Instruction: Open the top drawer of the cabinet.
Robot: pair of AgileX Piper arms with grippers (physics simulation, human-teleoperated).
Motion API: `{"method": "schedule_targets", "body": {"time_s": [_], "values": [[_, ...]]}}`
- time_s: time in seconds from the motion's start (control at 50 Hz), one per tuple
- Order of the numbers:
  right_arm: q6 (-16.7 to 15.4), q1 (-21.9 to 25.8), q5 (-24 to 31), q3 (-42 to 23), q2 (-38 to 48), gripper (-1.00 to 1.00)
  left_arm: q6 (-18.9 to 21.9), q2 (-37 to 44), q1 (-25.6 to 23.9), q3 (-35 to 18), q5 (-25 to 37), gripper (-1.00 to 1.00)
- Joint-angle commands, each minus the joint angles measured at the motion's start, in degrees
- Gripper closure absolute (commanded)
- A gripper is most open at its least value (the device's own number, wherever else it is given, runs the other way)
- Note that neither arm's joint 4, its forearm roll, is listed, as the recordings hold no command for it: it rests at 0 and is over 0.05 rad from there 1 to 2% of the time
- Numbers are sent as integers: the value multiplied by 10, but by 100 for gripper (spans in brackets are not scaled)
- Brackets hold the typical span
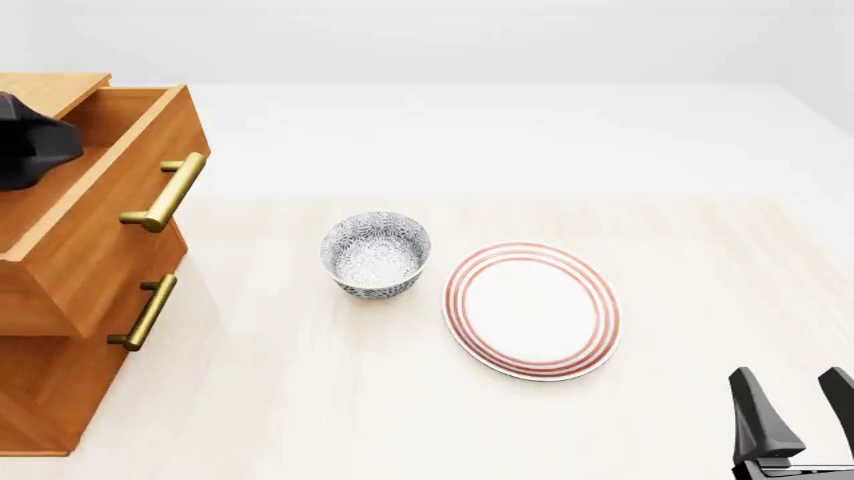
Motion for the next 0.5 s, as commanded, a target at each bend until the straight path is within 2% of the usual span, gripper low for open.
{"method": "schedule_targets", "body": {"time_s": [0.02,0.3,0.5], "values": [[0,0,0,1,-1,-100,-8,48,5,-30,32,-100],[0,0,0,1,-1,-100,3,91,18,-50,55,-100],[0,0,0,1,-1,-100,1,98,26,-35,43,-100]]}}
